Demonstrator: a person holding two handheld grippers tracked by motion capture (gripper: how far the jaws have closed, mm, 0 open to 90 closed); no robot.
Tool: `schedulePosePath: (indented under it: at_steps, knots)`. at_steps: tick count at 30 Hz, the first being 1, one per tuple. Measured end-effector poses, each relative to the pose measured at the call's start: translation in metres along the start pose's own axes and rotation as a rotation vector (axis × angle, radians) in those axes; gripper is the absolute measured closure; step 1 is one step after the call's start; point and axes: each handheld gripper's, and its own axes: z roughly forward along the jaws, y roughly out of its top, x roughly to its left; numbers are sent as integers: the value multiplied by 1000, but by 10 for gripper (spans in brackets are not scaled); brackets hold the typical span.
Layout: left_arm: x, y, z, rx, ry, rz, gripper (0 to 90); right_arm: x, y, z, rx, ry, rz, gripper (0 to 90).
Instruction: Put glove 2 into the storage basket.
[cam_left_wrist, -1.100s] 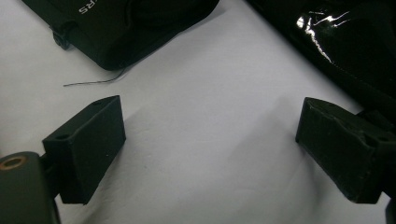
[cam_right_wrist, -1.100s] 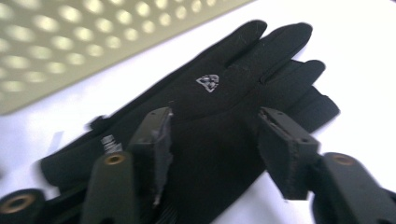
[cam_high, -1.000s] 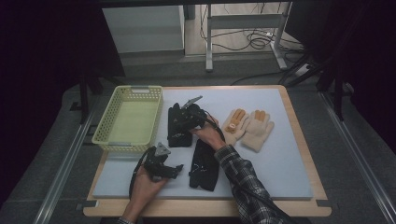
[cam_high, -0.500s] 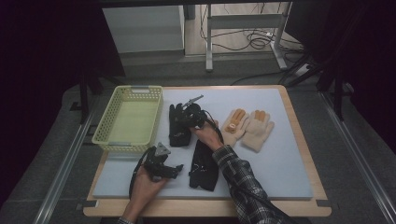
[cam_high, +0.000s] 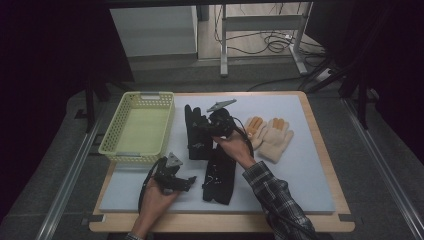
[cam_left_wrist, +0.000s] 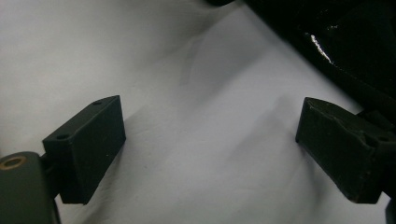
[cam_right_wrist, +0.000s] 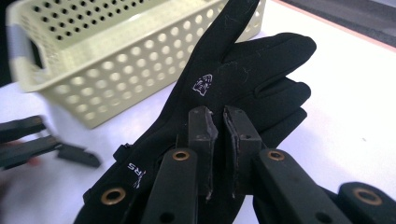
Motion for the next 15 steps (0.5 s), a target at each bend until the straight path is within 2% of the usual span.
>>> schedulePosePath:
  at_steps: [9, 15]
  knots:
    - [-1, 0, 0, -8, 1, -8, 83, 15, -32, -53, -30, 6, 40, 807]
    - [-1, 0, 0, -8, 0, -7, 83, 32, -57, -83, -61, -2, 79, 805]
